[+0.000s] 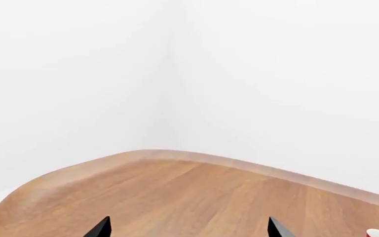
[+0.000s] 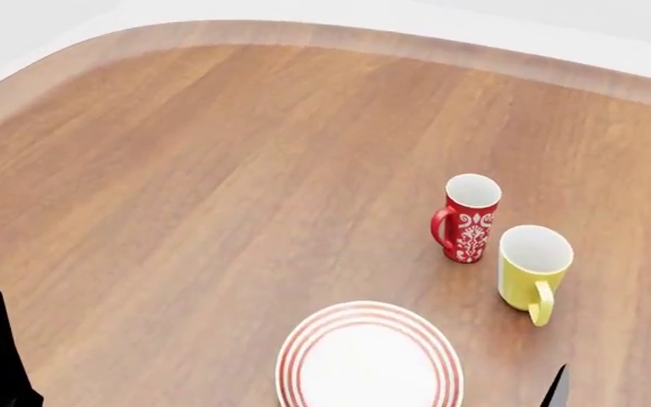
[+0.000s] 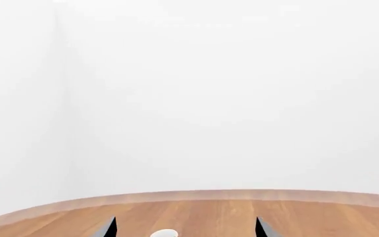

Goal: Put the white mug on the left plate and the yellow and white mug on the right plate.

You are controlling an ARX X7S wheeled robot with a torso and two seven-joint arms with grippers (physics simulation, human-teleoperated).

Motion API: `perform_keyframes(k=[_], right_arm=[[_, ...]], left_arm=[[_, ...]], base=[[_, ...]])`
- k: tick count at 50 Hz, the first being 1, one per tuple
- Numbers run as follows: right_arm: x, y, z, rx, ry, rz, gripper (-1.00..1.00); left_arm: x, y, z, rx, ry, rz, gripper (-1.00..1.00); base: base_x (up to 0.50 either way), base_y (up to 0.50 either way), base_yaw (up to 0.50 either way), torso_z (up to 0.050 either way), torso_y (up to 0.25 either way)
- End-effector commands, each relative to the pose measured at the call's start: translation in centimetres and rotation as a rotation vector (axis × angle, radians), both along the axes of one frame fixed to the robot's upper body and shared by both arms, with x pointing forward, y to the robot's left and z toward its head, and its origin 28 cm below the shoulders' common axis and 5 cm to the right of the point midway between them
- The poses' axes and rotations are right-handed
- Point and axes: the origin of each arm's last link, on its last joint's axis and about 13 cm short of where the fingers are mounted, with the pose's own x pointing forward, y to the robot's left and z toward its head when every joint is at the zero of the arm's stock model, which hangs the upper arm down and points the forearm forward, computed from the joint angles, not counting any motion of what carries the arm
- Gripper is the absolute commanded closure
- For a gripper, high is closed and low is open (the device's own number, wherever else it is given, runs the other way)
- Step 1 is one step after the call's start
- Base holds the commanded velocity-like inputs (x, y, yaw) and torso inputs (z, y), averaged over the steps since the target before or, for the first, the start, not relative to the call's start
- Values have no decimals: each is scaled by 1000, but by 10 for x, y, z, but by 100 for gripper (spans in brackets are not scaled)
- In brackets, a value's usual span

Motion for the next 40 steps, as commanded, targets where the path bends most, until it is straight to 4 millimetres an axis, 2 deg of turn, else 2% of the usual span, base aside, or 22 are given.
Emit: perform_keyframes(k=[1, 11, 13, 22, 28, 39, 40], right_arm=[[-1, -1, 0, -2, -9, -10, -100], [2, 0, -2, -5, 8, -11, -100], [1, -1, -6, -15, 70, 10, -100], [-26, -29, -6, -217, 272, 83, -100], [-34, -44, 0, -227, 331, 147, -100], [-49, -44, 6, -236, 381, 349, -100], [-52, -42, 7, -249, 389, 390, -100]], left_arm=[[0, 1, 0, 0, 1, 1, -100], [3, 2, -1, 0, 3, 7, -100], [5, 4, -1, -7, 8, 24, -100], [1, 5, 4, -47, -4, 83, -100], [2, 2, 4, -57, -5, 86, -100], [1, -1, 0, -59, -6, 76, -100], [2, 3, 4, -60, -7, 79, -100]], base=[[0, 0, 0, 0, 0], [0, 0, 0, 0, 0], [0, 0, 0, 0, 0], [0, 0, 0, 0, 0], [0, 0, 0, 0, 0], [0, 0, 0, 0, 0], [0, 0, 0, 0, 0]])
